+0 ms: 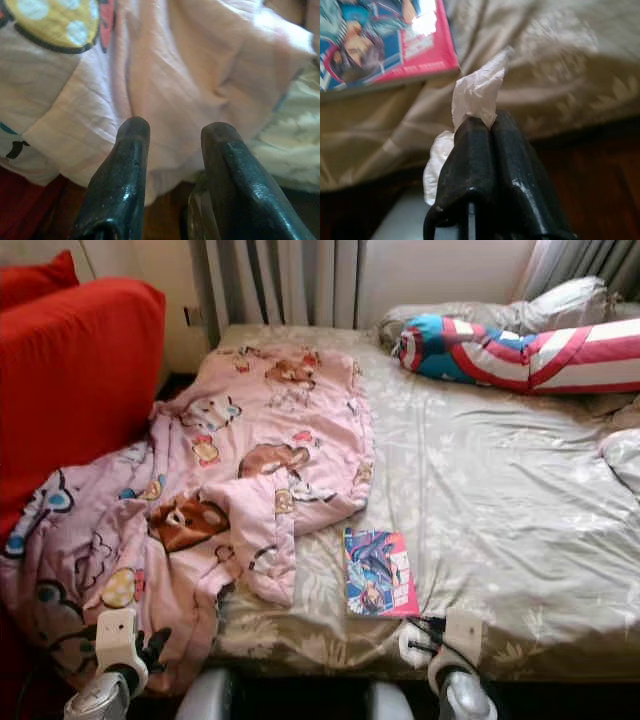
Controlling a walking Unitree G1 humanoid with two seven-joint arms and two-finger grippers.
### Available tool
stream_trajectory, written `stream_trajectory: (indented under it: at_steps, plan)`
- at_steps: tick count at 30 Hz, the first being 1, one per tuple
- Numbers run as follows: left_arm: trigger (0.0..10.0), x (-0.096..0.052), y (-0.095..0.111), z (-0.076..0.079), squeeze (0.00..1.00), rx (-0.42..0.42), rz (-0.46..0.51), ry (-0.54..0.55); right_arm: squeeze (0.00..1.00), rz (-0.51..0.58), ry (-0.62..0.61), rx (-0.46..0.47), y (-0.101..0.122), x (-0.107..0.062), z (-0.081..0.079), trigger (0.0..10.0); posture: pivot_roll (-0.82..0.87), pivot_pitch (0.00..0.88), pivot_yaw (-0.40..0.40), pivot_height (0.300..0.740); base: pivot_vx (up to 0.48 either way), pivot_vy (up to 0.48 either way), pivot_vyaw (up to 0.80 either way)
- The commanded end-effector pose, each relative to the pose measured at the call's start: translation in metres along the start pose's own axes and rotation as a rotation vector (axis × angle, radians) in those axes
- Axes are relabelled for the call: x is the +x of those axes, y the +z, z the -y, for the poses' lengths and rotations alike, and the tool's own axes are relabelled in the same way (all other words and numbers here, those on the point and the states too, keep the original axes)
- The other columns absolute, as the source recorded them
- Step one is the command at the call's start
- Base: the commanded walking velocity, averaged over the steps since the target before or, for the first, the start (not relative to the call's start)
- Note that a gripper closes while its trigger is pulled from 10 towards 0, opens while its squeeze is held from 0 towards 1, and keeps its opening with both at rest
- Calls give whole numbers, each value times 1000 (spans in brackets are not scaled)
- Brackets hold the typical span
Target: Clean up the room
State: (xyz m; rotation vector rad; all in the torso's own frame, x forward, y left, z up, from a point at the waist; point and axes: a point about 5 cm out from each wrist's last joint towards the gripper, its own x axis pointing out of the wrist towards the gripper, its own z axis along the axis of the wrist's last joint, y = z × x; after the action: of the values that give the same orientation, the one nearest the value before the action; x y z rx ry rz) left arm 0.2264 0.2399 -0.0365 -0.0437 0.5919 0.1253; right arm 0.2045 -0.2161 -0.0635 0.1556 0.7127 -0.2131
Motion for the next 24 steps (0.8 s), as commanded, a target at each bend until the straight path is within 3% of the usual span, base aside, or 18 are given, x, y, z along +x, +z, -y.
stream_trajectory:
  at_steps: [1,4,8,11,13,19,24]
  plan:
    - [10000,1,-4,3,0,22,-43,-9,0,-42,-21,-32,-6,-1,4,10000,5,0,-30,703,0,0,0]
    - [10000,0,-14,3,0,18,-89,6,0,-108,-46,-47,-23,-7,10,10000,2,0,-32,723,0,0,0]
    - [10000,-3,-25,4,0,22,-148,13,0,-137,-74,-36,-30,-11,17,10000,-3,0,-33,740,0,0,0]
    - [10000,-8,-40,5,0,37,-222,14,0,-172,-60,-95,-36,-13,20,10000,-15,0,-30,740,0,0,0]
    - [10000,-12,-50,5,0,46,-270,20,0,-172,-68,-85,-34,-13,23,10000,-24,0,-30,740,0,0,0]
    - [10000,-17,-59,-2,0,44,-314,45,0,-182,-61,-91,-30,-10,17,10000,-5,0,-34,740,0,0,0]
    - [10000,-24,-65,-17,0,46,-345,70,0,-201,-19,-118,-32,-9,9,10000,-1,0,-36,740,0,0,0]
